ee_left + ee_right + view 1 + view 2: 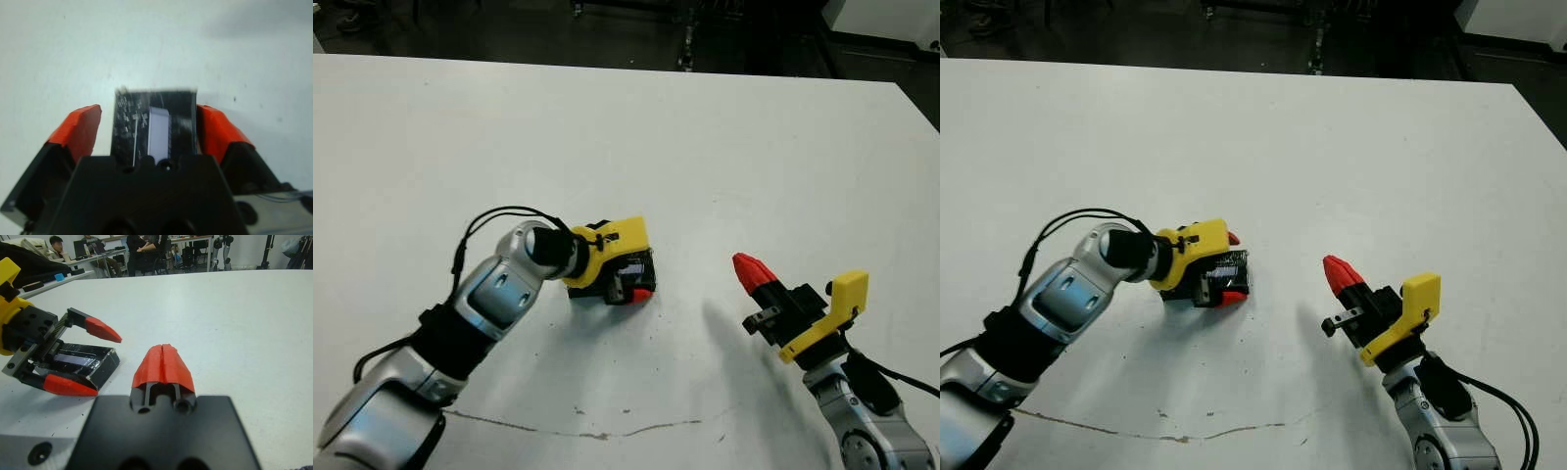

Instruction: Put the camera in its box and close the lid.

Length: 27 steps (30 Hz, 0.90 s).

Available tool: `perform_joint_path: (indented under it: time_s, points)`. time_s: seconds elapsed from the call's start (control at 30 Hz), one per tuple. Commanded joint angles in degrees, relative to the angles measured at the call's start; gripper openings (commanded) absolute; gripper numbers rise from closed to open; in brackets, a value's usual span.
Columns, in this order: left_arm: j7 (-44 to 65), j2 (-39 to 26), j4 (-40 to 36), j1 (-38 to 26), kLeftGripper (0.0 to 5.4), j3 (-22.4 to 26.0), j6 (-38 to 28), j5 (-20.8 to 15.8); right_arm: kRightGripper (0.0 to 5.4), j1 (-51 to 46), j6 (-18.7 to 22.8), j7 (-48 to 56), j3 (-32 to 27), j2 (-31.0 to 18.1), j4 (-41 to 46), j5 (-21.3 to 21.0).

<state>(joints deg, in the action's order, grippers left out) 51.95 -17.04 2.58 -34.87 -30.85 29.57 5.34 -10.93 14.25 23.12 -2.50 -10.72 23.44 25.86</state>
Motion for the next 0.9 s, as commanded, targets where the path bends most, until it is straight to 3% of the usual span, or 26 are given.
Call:
perform_joint_path:
  time_s: [0.03, 0.57, 0.77, 0.9]
  points:
    - [0.26, 0.75, 4.59, 2.70, 5.39, -3.61, 0.30, 1.23, 0.00, -0.15, -0.04, -0.46, -0.68, -0.59, 0.18, -0.35]
    - [2.53, 3.91, 14.33, -1.64, 5.39, -2.86, -7.43, 0.18, 0.00, 0.20, 0.59, -0.53, -0.57, -0.70, 0.82, 0.05]
    - [3.92, 1.74, 8.66, -1.99, 5.39, -0.88, -6.15, -0.53, 0.00, 0.39, 0.35, -0.70, -1.10, -0.58, 0.84, 0.28]
    - [4.18, -0.71, 1.67, 0.02, 5.39, 5.28, -2.42, -5.26, 0.00, 0.62, -0.14, -0.42, -1.41, -0.56, 0.48, 0.27]
